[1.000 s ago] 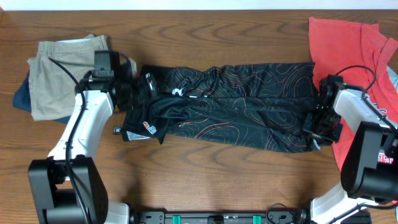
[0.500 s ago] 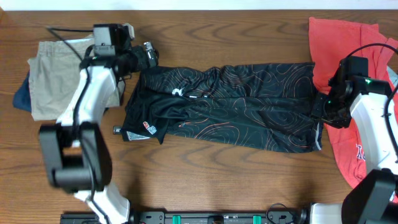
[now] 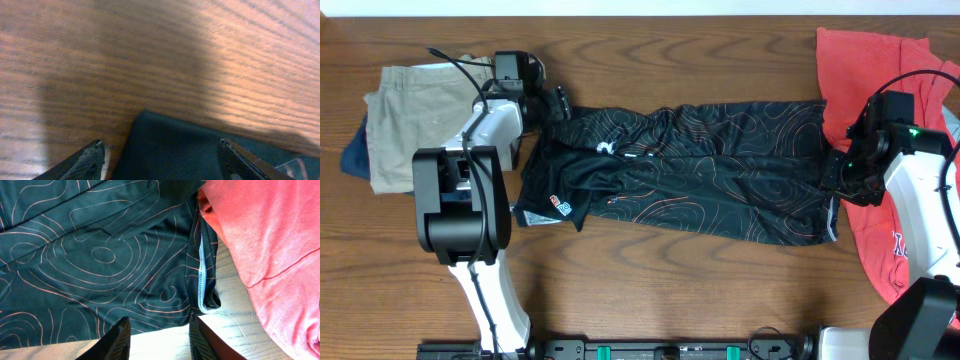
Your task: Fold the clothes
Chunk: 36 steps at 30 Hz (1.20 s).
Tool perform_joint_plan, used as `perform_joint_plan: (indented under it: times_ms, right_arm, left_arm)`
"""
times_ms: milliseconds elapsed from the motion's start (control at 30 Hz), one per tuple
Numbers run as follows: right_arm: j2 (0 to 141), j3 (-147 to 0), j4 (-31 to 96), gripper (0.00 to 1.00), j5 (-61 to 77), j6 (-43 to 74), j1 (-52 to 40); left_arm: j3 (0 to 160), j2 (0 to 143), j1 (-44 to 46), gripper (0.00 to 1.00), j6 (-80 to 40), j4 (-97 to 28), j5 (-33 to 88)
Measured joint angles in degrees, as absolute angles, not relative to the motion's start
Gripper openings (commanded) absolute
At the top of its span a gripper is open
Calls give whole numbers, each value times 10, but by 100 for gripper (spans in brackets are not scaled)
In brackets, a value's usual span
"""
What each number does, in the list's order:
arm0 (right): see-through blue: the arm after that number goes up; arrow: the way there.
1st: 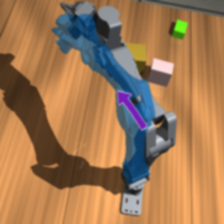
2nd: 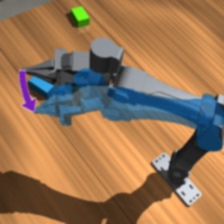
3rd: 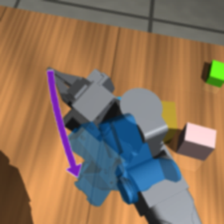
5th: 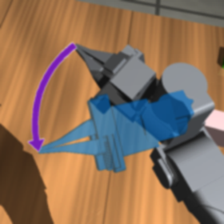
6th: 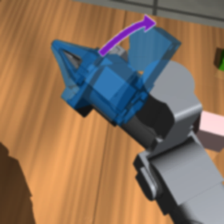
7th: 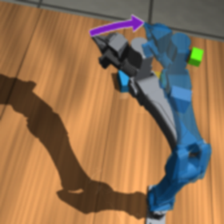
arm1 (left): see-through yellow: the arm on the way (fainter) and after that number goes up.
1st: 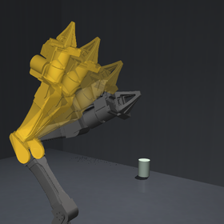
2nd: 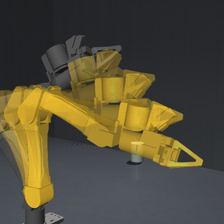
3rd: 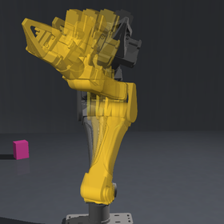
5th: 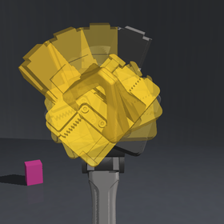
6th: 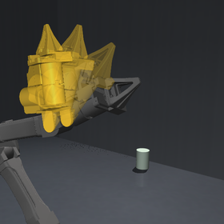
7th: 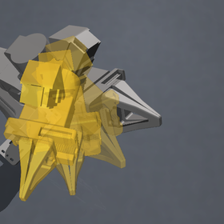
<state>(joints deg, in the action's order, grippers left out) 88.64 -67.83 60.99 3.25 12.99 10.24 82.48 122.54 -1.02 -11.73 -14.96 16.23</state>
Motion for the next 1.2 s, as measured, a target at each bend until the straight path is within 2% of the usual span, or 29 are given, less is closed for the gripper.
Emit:
perform_joint_plan:
  times_ms: [67,167,200,233,333,433,567,667,767,967,1200]
  right_arm:
    - [886,-678,609,33,33,130,102]
    - [886,-678,605,29,32,129,102]
    - [886,-678,602,27,33,129,102]
    - [886,-678,598,25,33,129,102]
    - [886,-678,576,22,33,129,102]
    - [886,-678,543,25,33,129,102]
    - [886,-678,475,35,33,129,102]
    - [888,-678,417,40,33,129,102]
    - [901,-679,354,49,35,126,98]
    - [994,-681,198,50,41,112,78]
    - [1120,-682,23,54,43,110,76]
  left_arm:
    - [828,1227,-5,49,-121,-150,161]
    - [828,1232,6,21,-118,-151,161]
    - [828,1234,9,8,-118,-152,161]
    - [828,1235,12,6,-121,-151,161]
    - [828,1235,17,6,-117,-151,161]
    - [828,1235,14,6,-117,-152,161]
    - [828,1229,10,6,-117,-173,161]
    - [827,1202,9,6,-118,-227,161]
    - [827,1150,9,6,-118,-285,162]
    - [830,1071,9,6,-118,-363,163]
    - [829,1070,9,6,-118,-425,163]
